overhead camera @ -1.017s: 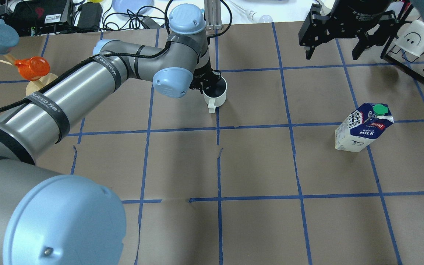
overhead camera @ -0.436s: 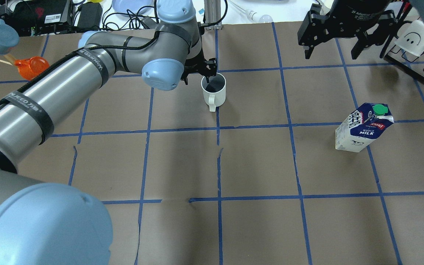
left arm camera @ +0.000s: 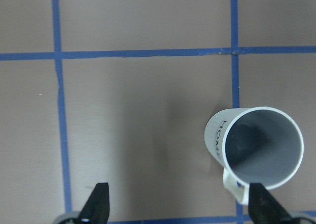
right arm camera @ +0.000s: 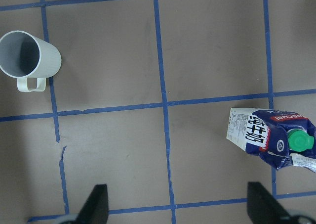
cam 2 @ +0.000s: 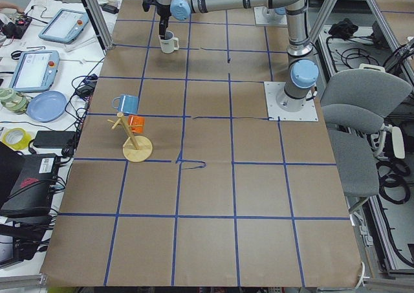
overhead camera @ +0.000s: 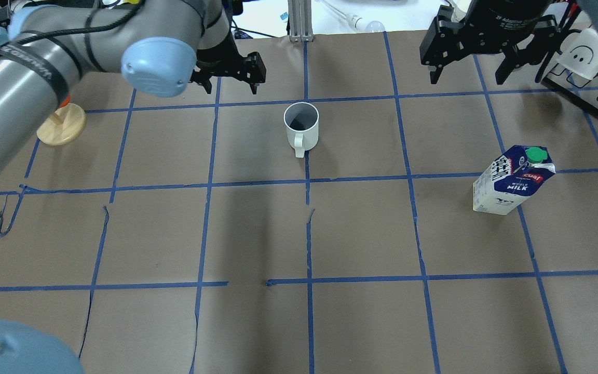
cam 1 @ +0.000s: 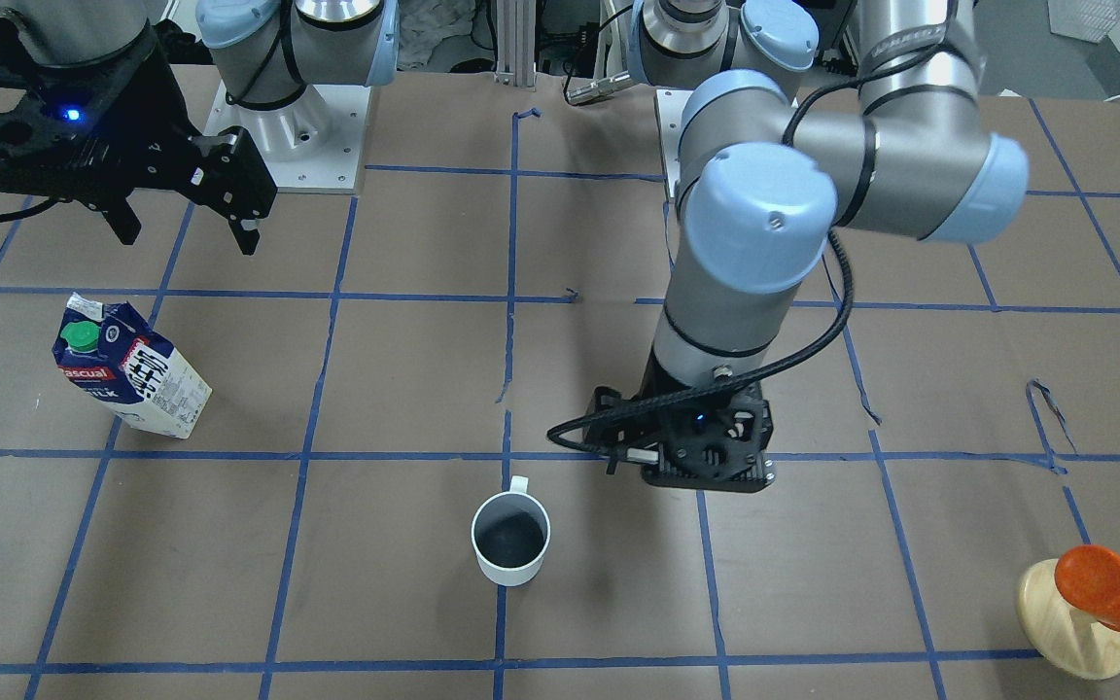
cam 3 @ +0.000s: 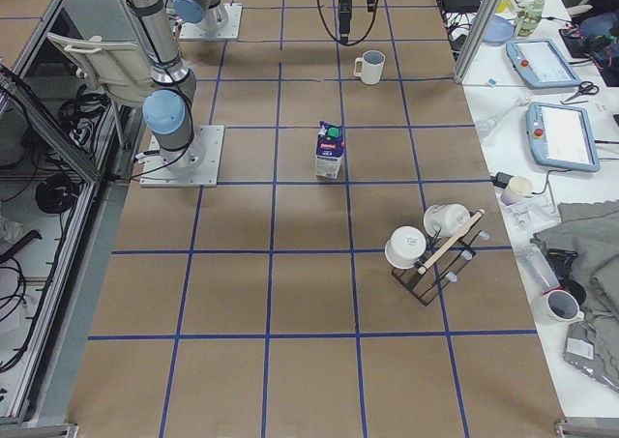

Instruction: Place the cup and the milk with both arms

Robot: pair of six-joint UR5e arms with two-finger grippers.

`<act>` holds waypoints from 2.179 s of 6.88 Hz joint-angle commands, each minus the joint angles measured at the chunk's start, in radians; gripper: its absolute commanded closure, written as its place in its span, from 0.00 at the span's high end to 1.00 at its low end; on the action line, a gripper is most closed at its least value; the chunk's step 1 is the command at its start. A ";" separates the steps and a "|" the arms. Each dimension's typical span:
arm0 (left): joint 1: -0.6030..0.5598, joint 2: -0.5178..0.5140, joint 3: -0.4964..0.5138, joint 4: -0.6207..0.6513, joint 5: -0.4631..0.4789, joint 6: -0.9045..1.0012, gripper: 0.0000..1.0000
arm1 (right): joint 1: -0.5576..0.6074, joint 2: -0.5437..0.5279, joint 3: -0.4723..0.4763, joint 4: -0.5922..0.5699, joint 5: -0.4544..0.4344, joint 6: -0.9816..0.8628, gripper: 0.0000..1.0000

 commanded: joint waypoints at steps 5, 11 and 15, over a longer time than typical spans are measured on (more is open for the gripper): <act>0.076 0.340 -0.104 -0.243 -0.006 0.150 1.00 | -0.205 0.015 0.111 0.013 -0.084 -0.068 1.00; 0.118 0.356 -0.122 -0.258 0.002 0.180 1.00 | -0.345 0.054 0.378 -0.196 -0.075 -0.134 0.95; 0.121 0.359 -0.121 -0.258 0.005 0.180 1.00 | -0.345 0.085 0.403 -0.274 -0.073 -0.148 0.81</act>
